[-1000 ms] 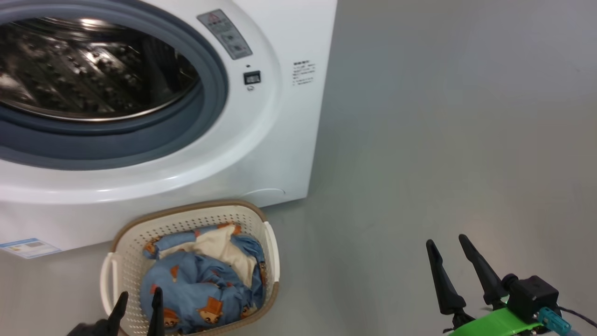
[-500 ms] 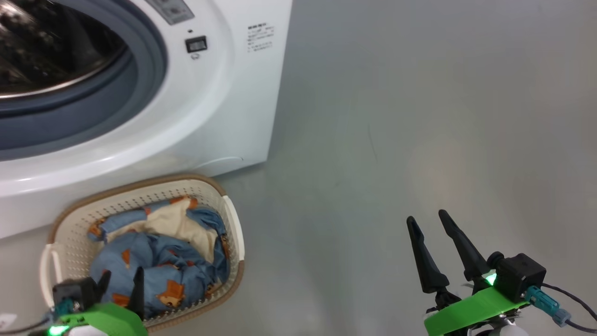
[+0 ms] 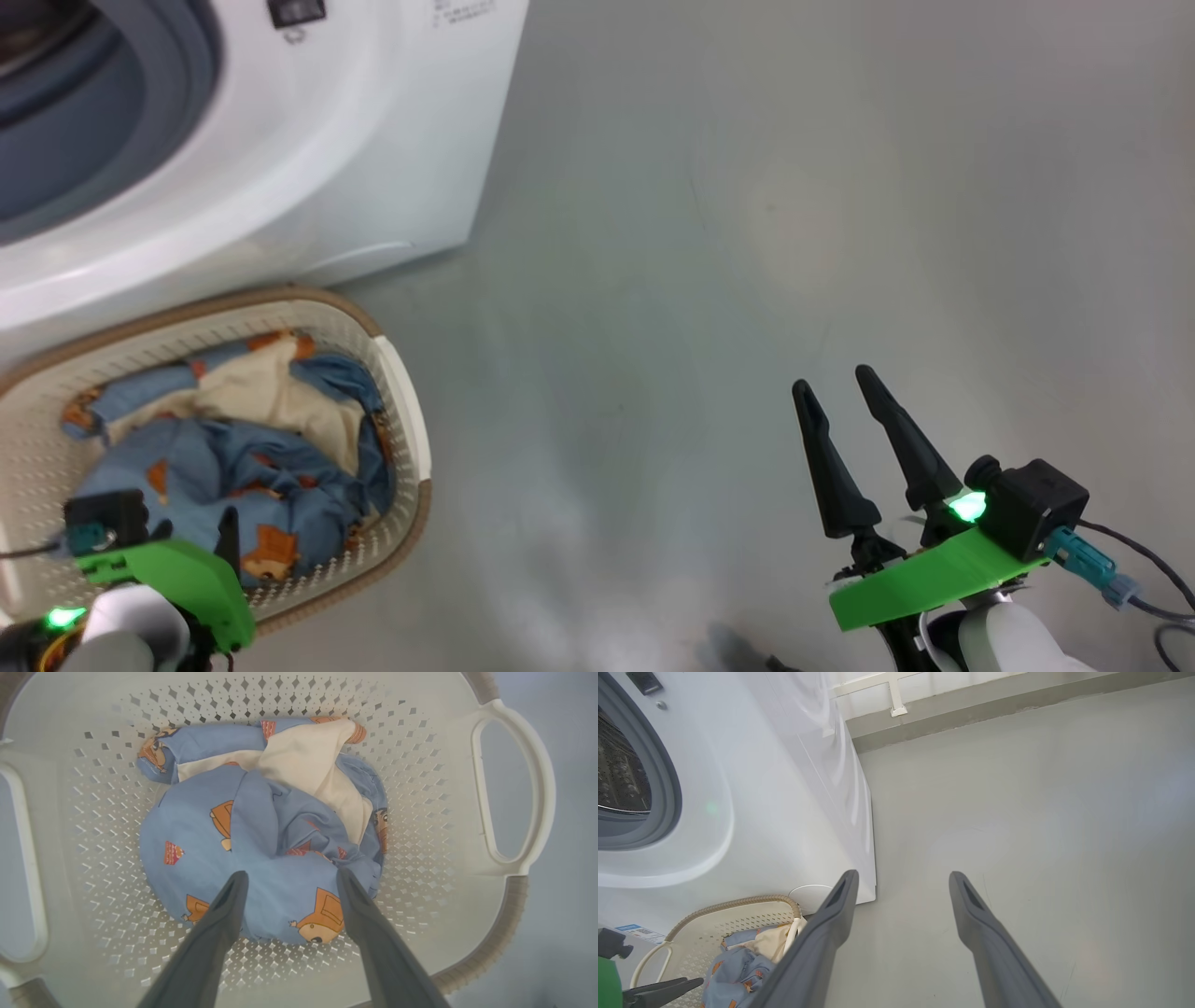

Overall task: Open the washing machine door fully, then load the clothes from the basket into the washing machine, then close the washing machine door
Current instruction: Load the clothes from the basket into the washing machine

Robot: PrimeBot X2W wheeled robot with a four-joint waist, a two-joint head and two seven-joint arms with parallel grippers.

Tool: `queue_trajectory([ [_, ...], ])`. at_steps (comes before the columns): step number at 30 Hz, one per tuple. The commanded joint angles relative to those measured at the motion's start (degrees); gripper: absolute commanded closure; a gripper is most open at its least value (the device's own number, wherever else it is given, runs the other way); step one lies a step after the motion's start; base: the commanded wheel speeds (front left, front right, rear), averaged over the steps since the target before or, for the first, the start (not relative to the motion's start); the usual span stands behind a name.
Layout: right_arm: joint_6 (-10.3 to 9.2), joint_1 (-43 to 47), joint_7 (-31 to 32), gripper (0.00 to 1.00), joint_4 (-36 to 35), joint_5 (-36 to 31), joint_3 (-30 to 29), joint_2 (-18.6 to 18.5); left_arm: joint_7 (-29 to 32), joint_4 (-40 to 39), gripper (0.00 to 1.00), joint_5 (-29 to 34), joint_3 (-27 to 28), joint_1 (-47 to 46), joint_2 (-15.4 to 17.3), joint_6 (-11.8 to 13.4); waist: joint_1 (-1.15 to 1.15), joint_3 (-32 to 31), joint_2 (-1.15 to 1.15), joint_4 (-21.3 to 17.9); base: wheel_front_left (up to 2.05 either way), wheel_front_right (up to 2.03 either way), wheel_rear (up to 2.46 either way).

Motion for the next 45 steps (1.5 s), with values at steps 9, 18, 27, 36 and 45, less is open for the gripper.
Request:
queue_trajectory([
  [9,0.09,-1.6,-0.7,0.00,-1.7,1.7,2.5,-0.3,1.9,5.8,0.00,0.0,1.3,-5.6,3.7,2.6,0.00,4.8,0.00,-2.1,0.00,0.00,0.00],
  [18,0.09,-2.5,-0.7,0.00,-2.2,3.2,3.5,-0.2,2.8,9.3,0.00,-0.1,0.9,-9.4,5.9,2.9,0.00,8.2,0.00,-3.4,0.00,0.00,0.00],
  [27,0.09,-3.6,-0.7,0.00,-2.9,4.5,4.3,-0.2,3.3,11.4,0.00,0.4,-0.2,-12.6,7.0,3.7,0.00,11.5,0.00,-4.7,0.00,0.00,0.00],
  [36,0.09,-4.5,-0.7,0.00,-3.6,5.0,4.2,-0.2,2.6,13.6,0.00,1.3,-1.4,-15.6,8.2,5.7,0.00,13.7,0.00,-4.8,0.00,0.00,0.00],
  [45,0.09,-5.3,-0.7,0.00,-4.3,5.2,3.9,-0.2,2.0,14.9,0.00,2.4,-3.2,-18.3,8.4,6.4,0.00,16.1,0.00,-5.5,0.00,0.00,0.00],
])
